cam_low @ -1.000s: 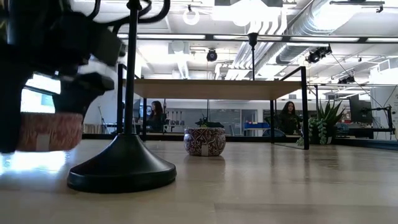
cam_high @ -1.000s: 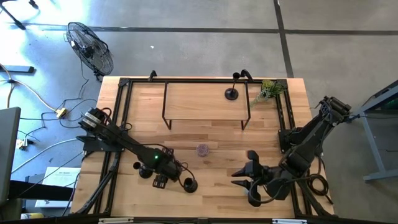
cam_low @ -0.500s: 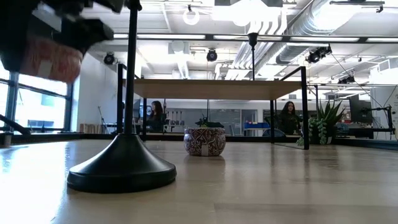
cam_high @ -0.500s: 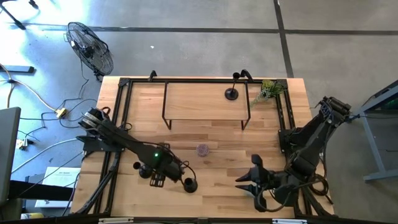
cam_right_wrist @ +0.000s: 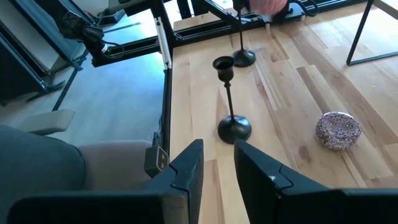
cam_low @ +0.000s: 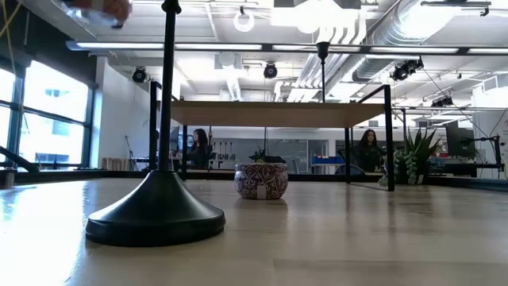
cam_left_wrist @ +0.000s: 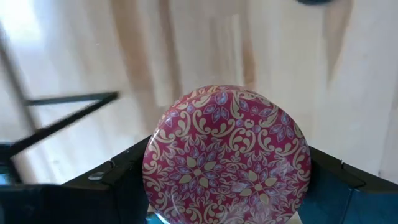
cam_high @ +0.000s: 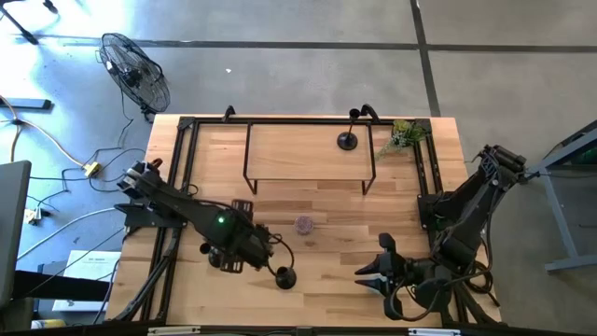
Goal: Pick & Place candle stick holders
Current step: Put the pink patterned scented candle on the shelf
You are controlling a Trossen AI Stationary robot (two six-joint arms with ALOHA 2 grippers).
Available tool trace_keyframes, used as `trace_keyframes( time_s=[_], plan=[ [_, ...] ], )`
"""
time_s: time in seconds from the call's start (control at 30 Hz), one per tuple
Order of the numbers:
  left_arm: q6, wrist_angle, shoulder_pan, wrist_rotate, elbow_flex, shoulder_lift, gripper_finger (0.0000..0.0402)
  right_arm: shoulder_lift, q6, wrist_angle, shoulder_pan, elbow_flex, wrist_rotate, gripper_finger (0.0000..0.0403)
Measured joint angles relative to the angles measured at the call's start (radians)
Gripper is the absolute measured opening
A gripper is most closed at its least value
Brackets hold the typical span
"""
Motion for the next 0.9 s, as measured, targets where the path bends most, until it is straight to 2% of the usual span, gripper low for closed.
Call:
trace_keyframes(
  time_s=[0.2, 0.43, 0.63, 0.9],
  plan=[
    [0.064, 0.005, 0.009, -0.055, 0.11, -0.017, 0.029, 0.0, -0.005, 0.0, 0.001, 0.0, -0.004, 0.0083],
    [0.119, 0.006, 0.065, -0.102, 0.158, -0.062, 0.029, 0.0, 0.001, 0.001, 0.003, 0.0, 0.005, 0.0083],
    [0.216, 0.005, 0.171, -0.106, 0.159, -0.091, 0.029, 0.0, 0.021, 0.025, 0.003, 0.0, 0.024, 0.0083],
    [0.36, 0.005, 0.386, -0.087, 0.158, -0.102, 0.029, 0.0, 0.01, 0.039, 0.003, 0.0, 0.041, 0.0083]
  ],
)
